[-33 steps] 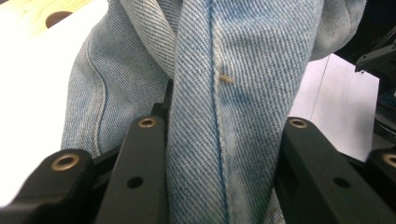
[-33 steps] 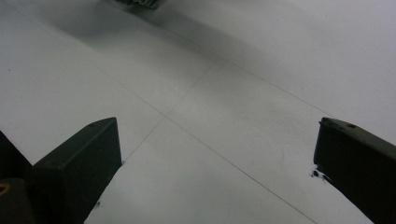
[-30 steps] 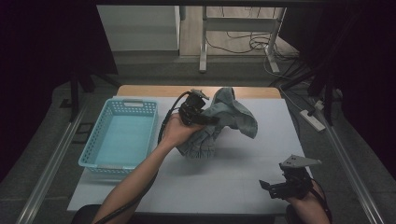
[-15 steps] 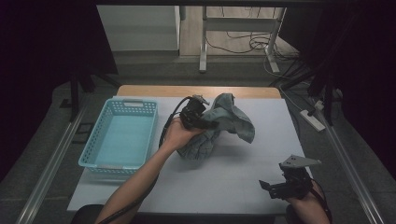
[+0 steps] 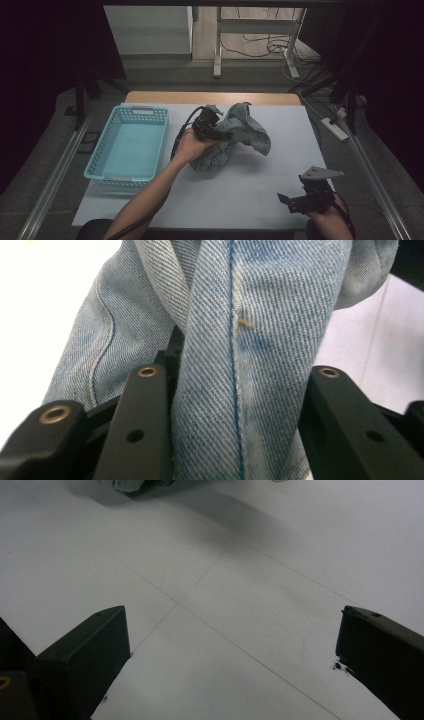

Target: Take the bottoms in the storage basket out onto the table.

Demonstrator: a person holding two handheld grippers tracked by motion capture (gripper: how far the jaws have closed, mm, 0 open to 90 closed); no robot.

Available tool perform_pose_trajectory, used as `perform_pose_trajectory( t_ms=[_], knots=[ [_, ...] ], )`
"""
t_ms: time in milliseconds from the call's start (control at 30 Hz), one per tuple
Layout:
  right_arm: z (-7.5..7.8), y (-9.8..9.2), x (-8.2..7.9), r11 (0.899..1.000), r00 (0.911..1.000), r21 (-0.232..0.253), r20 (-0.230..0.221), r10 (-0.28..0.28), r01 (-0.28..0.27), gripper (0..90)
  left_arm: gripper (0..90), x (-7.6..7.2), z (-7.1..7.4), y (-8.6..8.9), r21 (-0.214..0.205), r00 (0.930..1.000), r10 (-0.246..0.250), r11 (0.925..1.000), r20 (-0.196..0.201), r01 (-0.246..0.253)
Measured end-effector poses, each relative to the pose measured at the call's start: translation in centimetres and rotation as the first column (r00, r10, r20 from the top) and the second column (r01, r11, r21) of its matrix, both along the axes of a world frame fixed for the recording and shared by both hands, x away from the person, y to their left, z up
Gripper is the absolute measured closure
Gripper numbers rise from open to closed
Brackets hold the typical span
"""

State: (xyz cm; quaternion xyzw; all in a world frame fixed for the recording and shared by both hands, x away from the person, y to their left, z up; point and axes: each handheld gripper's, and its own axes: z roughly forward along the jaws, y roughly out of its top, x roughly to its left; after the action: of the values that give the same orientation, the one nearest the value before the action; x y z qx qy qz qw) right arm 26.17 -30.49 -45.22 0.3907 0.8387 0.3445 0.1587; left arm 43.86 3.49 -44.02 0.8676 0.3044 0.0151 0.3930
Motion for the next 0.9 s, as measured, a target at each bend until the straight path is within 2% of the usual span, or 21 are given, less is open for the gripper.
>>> perform_pose_trajectory(
  t_ms=[667, 900],
  knots=[
    [0.0, 0.1, 0.0, 1.000, 1.0000, -0.007, -0.004, 0.002, -0.002, 1.2, 54.8, 0.7, -1.8, 1.1, -0.001, 0.9992, 0.034, 0.9994, -0.019, -0.034],
    [0.0, 0.1, 0.0, 1.000, 1.0000, -0.007, -0.004, 0.002, -0.002, 1.2, 50.1, 1.0, -2.3, 1.0, 0.014, 0.9989, 0.040, 0.9991, -0.023, -0.040]
  ],
)
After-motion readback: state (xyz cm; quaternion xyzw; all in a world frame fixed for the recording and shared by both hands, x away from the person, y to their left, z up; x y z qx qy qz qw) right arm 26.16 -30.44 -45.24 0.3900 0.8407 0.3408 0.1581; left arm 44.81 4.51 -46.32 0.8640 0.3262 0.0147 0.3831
